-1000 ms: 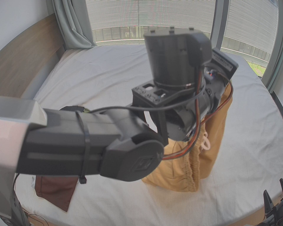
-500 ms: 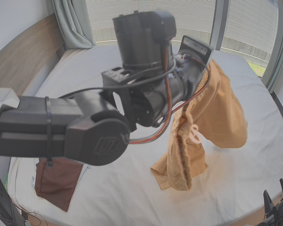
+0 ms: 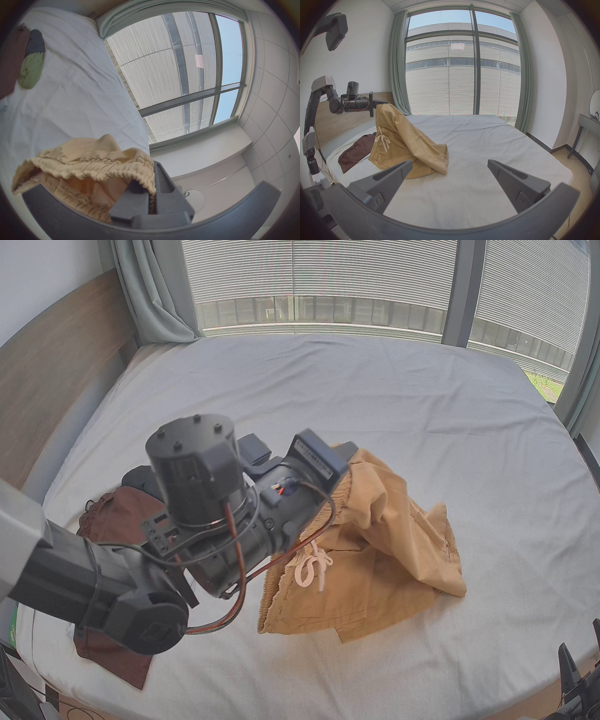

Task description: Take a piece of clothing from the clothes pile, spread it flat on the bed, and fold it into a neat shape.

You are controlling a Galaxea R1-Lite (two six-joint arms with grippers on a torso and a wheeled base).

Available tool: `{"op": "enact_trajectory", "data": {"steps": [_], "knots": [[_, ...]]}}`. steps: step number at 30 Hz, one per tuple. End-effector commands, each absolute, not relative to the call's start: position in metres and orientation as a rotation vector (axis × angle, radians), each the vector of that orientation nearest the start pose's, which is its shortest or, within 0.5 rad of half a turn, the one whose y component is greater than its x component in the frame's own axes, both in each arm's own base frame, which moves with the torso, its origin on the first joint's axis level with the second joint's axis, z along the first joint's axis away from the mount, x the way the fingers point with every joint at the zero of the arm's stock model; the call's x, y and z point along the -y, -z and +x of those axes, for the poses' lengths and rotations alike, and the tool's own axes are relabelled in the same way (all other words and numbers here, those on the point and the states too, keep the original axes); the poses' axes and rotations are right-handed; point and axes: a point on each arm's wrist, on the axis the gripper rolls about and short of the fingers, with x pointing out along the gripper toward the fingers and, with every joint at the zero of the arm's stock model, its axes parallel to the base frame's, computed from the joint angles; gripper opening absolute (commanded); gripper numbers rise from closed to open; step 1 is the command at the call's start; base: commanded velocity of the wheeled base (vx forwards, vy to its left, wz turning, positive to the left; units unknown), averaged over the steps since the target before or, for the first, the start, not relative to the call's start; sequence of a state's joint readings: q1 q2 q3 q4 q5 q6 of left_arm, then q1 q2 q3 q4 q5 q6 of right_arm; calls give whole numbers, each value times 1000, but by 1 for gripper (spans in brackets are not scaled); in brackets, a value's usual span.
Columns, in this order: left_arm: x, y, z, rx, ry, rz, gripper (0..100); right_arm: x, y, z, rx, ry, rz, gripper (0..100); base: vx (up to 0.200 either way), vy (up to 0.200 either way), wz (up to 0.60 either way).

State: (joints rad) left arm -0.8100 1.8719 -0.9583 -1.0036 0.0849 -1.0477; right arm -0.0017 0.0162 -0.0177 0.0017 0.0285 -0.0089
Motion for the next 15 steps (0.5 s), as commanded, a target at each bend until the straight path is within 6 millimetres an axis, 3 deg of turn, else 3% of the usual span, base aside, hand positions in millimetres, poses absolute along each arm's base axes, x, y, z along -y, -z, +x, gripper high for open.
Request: {"op": "enact_trajectory", "data": {"steps": [1, 15], "knots": [[236, -186, 251, -305, 659, -990, 0, -1, -76, -23, 0, -28, -9, 100, 0, 0, 0], [193, -138, 254, -148, 631, -776, 0, -1, -76, -23, 0, -28, -9, 100, 0, 0, 0]]}}
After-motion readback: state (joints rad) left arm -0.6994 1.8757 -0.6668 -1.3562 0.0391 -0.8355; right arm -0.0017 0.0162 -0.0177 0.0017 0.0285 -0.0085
